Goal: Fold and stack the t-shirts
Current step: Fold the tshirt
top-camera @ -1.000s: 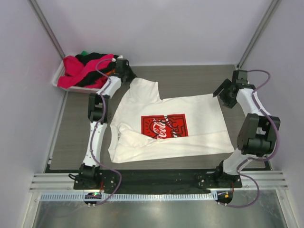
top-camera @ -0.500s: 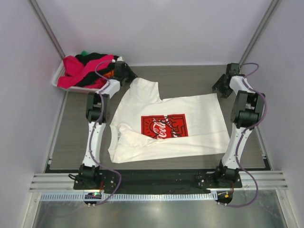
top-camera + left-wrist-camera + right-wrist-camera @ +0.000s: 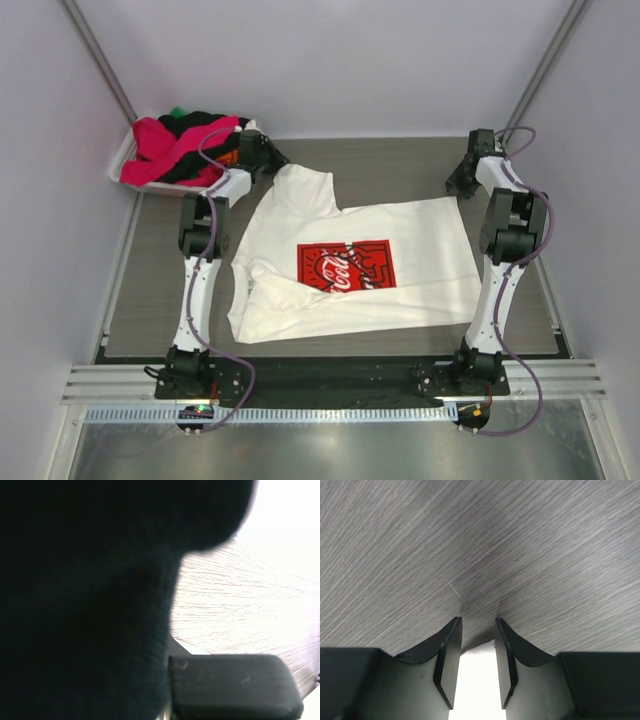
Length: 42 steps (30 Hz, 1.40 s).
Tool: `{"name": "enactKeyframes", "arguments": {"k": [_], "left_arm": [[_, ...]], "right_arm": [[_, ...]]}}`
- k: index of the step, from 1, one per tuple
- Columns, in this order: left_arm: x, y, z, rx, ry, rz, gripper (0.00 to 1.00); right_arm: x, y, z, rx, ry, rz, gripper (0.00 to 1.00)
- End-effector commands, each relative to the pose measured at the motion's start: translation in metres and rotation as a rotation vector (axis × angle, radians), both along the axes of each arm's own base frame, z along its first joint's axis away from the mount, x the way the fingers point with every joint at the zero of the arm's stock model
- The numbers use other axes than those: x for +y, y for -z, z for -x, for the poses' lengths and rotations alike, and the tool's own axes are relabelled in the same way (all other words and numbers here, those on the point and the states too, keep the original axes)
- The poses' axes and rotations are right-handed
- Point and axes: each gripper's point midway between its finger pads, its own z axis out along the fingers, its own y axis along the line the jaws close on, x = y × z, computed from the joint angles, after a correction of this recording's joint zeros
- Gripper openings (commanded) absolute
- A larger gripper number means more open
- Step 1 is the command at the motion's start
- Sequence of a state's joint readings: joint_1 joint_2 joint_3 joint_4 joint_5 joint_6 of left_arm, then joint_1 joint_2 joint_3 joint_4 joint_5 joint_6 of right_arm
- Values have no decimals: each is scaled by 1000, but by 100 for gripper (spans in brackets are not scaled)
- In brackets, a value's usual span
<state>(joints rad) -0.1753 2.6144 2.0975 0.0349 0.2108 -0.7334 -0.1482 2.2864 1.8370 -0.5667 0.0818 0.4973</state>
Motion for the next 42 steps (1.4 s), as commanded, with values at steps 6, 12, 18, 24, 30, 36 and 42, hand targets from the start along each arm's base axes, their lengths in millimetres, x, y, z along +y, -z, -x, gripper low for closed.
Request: {"name": "enactKeyframes", "arguments": {"k": [6, 12, 18, 24, 30, 36, 42], "left_arm": [[25, 31, 17, 164, -78, 52, 0], [24, 31, 18, 162, -75, 54, 0], [25, 31, 17, 163, -76, 56, 0], [26, 28, 18, 160, -75, 56, 0], [22, -1, 23, 142, -64, 88, 0], [21, -36, 44, 156, -52, 83, 0], [23, -82, 73, 159, -47, 66, 0]], "right_arm": [[-7, -6, 25, 46, 13, 67, 38], [-8, -2, 34, 61, 11, 80, 38], [7, 4, 29, 50, -32, 50, 32], [12, 0, 24, 34, -51, 41, 6], [13, -12, 23, 11, -52, 45, 1], [12, -39, 26, -23, -41, 50, 1], [21, -71, 38, -66, -56, 16, 1]]}}
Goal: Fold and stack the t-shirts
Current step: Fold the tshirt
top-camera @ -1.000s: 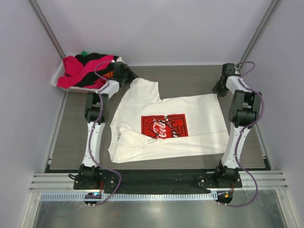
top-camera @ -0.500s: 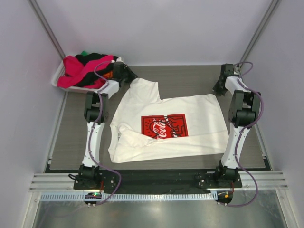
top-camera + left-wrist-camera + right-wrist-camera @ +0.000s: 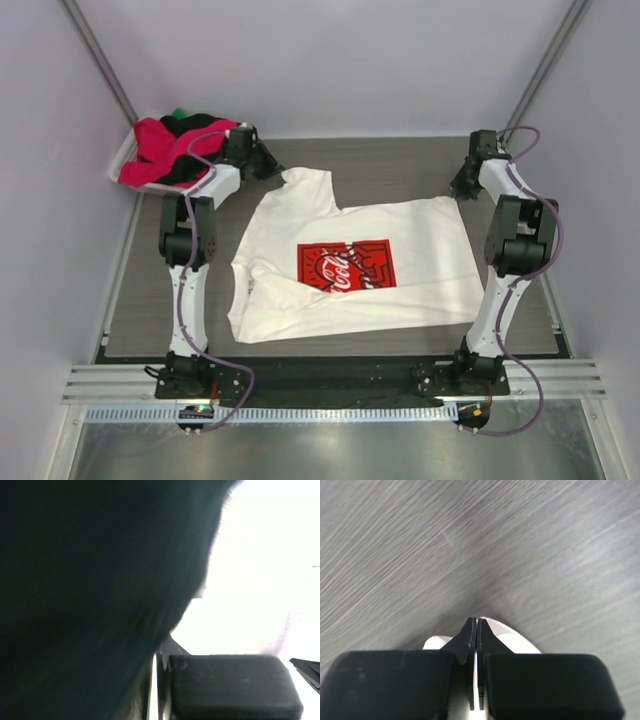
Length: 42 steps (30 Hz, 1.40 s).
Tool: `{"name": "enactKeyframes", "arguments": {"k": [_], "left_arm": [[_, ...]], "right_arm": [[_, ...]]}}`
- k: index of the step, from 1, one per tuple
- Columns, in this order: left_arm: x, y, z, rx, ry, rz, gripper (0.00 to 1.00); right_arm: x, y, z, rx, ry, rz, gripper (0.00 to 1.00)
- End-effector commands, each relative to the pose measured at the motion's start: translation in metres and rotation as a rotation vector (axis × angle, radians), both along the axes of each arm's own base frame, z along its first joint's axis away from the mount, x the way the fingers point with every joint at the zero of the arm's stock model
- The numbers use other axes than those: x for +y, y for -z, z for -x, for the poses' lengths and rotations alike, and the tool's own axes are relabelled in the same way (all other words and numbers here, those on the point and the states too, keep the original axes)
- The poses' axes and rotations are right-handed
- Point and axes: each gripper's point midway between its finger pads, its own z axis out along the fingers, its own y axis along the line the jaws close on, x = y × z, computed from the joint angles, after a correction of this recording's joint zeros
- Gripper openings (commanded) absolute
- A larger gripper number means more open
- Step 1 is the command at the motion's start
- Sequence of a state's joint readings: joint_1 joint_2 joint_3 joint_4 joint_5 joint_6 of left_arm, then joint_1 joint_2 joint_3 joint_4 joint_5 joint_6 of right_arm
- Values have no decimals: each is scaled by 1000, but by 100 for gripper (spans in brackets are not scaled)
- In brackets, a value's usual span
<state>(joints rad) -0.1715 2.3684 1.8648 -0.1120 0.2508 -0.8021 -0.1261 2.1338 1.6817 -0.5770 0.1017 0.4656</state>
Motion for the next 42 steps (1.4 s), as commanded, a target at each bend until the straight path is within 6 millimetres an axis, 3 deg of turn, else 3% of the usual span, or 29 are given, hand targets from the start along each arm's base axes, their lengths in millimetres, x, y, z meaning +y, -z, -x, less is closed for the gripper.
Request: {"name": "enactKeyframes", "arguments": {"k": [1, 4, 5, 6, 8, 9, 11, 12, 13, 14, 16, 18, 19, 20, 32, 33, 34, 36, 42], "left_arm": [[20, -56, 19, 0, -42, 6, 0], [23, -73, 45, 0, -38, -21, 0], [27, -63, 57, 29, -41, -43, 0], [29, -82, 65, 3, -44, -46, 0], [33, -74, 86, 41, -41, -64, 0], [35, -88, 94, 21, -40, -72, 0], [39, -83, 113, 54, -38, -88, 0], [40, -83, 120, 59, -39, -104, 0], [40, -96, 129, 36, -35, -105, 0], [43, -88, 141, 65, -35, -119, 0], [42, -100, 156, 45, -31, -131, 0], [41, -93, 177, 76, -23, -154, 0], [42, -104, 185, 50, -23, -157, 0], [41, -95, 199, 77, -14, -170, 0], [51, -102, 298, 74, -51, -286, 0], [54, -109, 305, 50, -60, -280, 0], [57, -101, 316, 75, -61, -293, 0], [58, -105, 327, 58, -76, -284, 0], [63, -89, 361, 102, -81, -301, 0]], "right_arm": [[10, -51, 6, -87, -16, -22, 1], [15, -63, 21, -99, -21, -31, 1], [16, -63, 30, -93, -20, -33, 1], [16, -65, 34, -95, -21, -35, 1], [18, -59, 48, -73, -21, -33, 1], [18, -68, 52, -89, -23, -30, 1], [17, -65, 65, -73, -17, -23, 1], [15, -72, 69, -89, -9, -15, 1], [13, -74, 73, -92, -2, -12, 1], [11, -68, 81, -75, 9, -9, 1], [9, -73, 89, -87, 23, -13, 1], [7, -75, 99, -89, 31, -15, 1], [3, -76, 102, -92, 40, -14, 1], [1, -73, 107, -87, 46, -15, 1], [-22, -72, 137, -111, 126, -69, 1], [-24, -72, 139, -109, 133, -71, 1], [-19, -70, 140, -110, 121, -100, 1], [-19, -70, 141, -114, 125, -106, 1], [-21, -64, 147, -102, 143, -117, 1]]}}
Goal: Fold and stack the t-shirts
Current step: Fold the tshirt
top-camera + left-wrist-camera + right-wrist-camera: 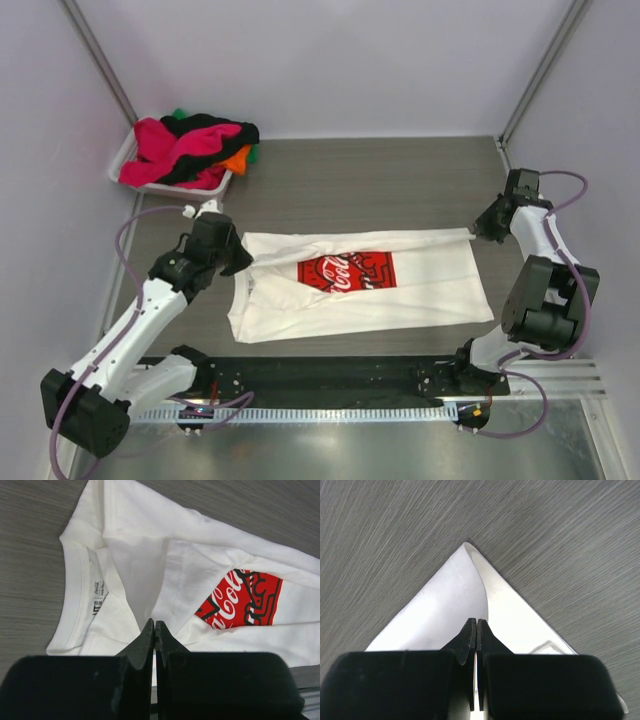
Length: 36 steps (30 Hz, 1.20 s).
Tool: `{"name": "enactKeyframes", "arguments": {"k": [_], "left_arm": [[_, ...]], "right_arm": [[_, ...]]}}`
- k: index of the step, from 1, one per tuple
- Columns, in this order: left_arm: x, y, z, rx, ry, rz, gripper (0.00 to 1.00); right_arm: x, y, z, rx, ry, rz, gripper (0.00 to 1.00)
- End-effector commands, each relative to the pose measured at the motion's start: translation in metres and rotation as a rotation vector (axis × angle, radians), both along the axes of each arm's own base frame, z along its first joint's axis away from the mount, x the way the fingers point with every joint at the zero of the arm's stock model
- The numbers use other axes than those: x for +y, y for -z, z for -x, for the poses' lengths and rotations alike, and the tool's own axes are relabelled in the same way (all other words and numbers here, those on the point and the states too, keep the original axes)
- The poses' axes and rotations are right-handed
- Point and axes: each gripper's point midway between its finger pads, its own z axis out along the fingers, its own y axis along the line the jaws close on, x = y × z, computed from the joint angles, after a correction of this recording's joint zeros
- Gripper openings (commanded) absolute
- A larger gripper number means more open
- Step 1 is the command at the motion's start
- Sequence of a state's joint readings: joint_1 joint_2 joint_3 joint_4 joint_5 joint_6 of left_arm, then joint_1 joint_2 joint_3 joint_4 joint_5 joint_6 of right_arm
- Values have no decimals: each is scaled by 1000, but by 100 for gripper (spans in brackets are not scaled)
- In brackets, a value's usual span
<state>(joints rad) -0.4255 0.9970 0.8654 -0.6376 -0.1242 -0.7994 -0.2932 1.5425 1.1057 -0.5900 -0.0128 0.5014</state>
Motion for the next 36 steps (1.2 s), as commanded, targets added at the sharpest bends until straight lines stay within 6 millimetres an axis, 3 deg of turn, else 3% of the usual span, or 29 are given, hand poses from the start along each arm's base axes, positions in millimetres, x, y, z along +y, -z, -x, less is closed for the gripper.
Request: {"name": "enactKeyframes", "arguments": {"k": [1, 14, 16, 17, 18, 20, 21, 22, 24, 27, 28, 30, 32, 36], "left_arm": [[10, 7, 18, 20, -43, -26, 0], [14, 35, 67, 123, -112, 24, 0], [15, 42, 76, 153, -118, 31, 5], [13, 45, 81, 168, -124, 50, 7], [13, 46, 85, 174, -127, 61, 22], [12, 47, 93, 189, -130, 82, 45], [13, 47, 95, 188, -134, 87, 66], [15, 43, 97, 173, -137, 100, 71], [18, 38, 97, 142, -150, 112, 76], [21, 40, 89, 112, -175, 100, 77], [19, 46, 86, 130, -176, 84, 76], [10, 46, 73, 117, -169, 91, 75], [3, 58, 63, 161, -167, 55, 74], [-18, 67, 30, 163, -154, 37, 73]], "right_arm": [[-2, -15, -2, -67, 13, -3, 1], [-10, 13, 18, -11, 98, -44, 1], [-9, 19, 22, 10, 100, -55, 3], [-9, 23, 24, 23, 110, -60, 12], [-14, 24, 26, 25, 125, -61, 41], [-18, 22, 28, 23, 145, -57, 68], [-20, 20, 28, 18, 151, -54, 76], [-21, 14, 26, 6, 155, -45, 85], [-22, 0, 20, -36, 168, -47, 86], [-1, -20, 4, -101, 109, -57, 86], [21, -24, -3, -110, 37, -53, 86], [45, -27, -10, -120, -45, -46, 86], [75, -19, -11, -110, -139, -68, 84], [97, 15, 5, -46, -210, -88, 82]]}}
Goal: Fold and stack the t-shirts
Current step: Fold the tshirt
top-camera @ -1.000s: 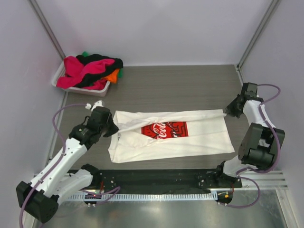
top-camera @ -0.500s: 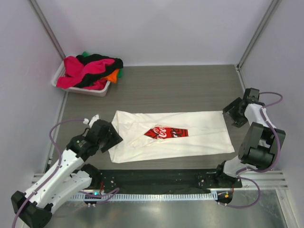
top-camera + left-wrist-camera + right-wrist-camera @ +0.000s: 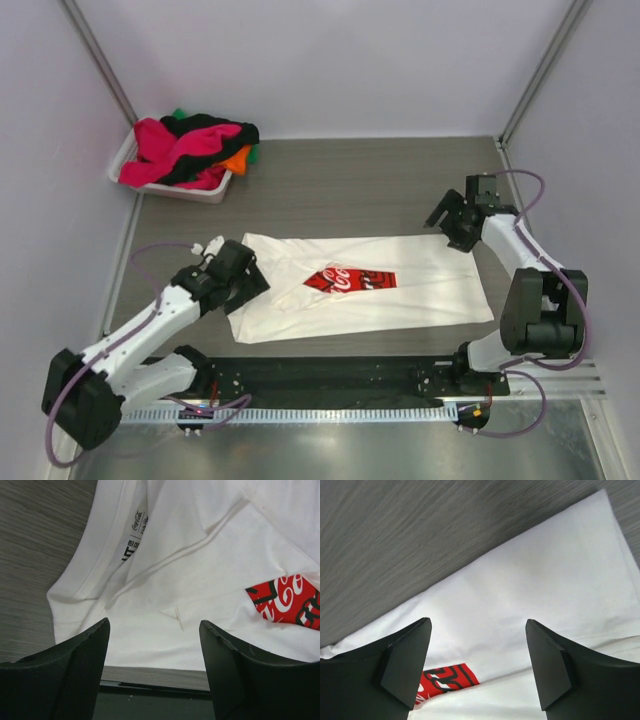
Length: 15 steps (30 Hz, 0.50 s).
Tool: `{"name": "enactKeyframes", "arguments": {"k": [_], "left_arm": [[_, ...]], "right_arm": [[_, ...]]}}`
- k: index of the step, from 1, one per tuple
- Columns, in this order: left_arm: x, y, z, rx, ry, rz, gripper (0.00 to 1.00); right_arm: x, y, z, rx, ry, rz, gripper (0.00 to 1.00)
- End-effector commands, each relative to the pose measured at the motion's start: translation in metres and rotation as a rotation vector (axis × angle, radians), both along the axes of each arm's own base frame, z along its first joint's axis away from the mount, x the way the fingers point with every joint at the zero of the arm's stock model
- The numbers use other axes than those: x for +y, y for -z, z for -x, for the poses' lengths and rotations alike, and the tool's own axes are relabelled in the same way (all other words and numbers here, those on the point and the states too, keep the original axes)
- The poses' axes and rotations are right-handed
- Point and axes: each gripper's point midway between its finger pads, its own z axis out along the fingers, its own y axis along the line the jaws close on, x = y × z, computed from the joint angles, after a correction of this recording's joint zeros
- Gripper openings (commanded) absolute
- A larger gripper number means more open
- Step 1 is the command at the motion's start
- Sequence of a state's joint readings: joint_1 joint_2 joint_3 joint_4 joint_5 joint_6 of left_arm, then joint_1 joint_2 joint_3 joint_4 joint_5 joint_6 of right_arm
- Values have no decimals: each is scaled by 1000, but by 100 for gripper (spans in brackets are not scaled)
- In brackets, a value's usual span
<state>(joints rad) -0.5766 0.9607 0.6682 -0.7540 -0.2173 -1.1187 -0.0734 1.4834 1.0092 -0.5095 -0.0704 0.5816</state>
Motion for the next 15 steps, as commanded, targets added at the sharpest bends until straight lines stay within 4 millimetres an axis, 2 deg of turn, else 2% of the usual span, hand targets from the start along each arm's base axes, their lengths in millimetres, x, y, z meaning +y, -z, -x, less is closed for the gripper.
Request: {"name": "enactKeyframes", "arguments": {"k": [1, 2, 5, 6, 9, 10, 12, 13, 14, 15], "left_arm": [[-21, -8, -39, -86, -2, 26, 73], [-24, 4, -44, -54, -3, 6, 73], [-33, 16, -59, -47, -19, 3, 72], [-33, 32, -60, -3, -26, -28, 71], [-38, 46, -76, 25, -49, -66, 70], [-39, 64, -77, 75, -48, -104, 70], [-47, 67, -96, 83, -49, -132, 69], [-46, 87, -99, 133, -53, -175, 69], [-55, 79, -117, 122, -58, -171, 69], [-58, 81, -128, 126, -59, -181, 68]], "right_arm": [[7, 19, 11, 24, -40, -3, 82], [9, 27, 15, 45, -45, -5, 81], [14, 50, 33, 113, -54, -4, 80], [15, 60, 42, 141, -54, -6, 80], [15, 81, 63, 211, -32, -18, 80], [17, 84, 67, 223, -29, -31, 80], [22, 94, 82, 253, -17, -62, 80], [26, 96, 86, 259, -12, -82, 80], [34, 97, 91, 266, -16, -133, 80], [43, 104, 101, 278, -2, -182, 81]]}}
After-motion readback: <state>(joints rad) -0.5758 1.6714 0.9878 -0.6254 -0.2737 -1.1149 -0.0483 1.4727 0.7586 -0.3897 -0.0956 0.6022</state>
